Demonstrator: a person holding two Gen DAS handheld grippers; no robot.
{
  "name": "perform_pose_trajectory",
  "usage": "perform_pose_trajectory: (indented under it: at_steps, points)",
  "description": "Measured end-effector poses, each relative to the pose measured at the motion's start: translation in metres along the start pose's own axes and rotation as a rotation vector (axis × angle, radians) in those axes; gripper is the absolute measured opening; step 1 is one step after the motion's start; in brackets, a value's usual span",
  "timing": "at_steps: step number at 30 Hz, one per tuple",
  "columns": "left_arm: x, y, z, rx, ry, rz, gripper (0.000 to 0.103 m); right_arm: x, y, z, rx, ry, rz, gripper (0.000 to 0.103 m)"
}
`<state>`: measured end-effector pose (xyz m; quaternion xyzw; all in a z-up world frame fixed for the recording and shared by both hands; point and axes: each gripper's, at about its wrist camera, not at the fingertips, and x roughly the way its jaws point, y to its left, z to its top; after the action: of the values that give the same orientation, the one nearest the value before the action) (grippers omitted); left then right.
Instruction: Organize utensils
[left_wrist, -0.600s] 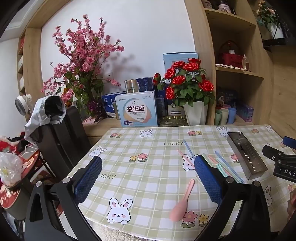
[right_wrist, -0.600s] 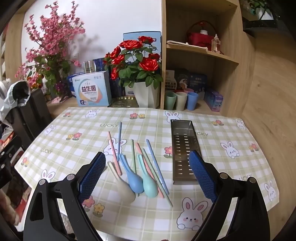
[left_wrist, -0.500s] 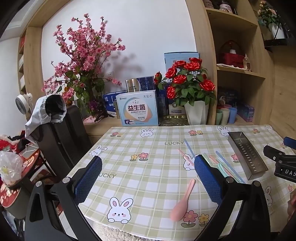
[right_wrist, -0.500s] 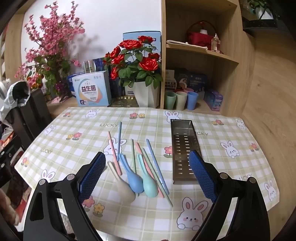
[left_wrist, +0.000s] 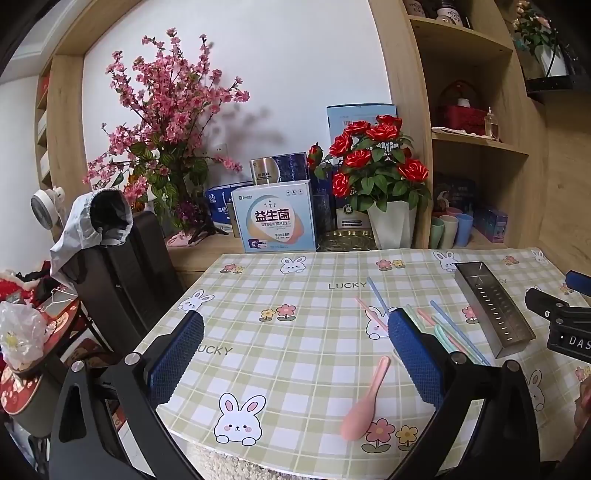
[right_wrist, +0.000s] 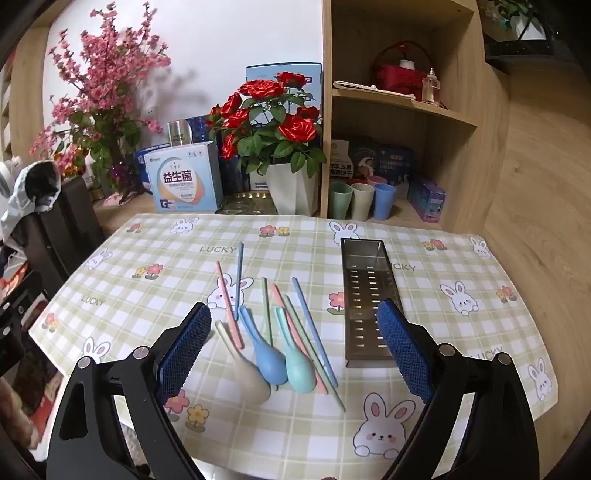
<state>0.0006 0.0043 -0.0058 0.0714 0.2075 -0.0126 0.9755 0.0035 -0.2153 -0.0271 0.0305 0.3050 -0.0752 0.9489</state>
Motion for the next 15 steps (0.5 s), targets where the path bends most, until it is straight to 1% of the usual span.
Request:
perform_pose_trajectory:
  at_steps: [15]
  points:
    - [-0.0002,0.0002,-0.0020,0.001,0.007,-0.002,0.098,-0.0023,0.0009,0.0001,-0.004,-0.001,0.002,0.088]
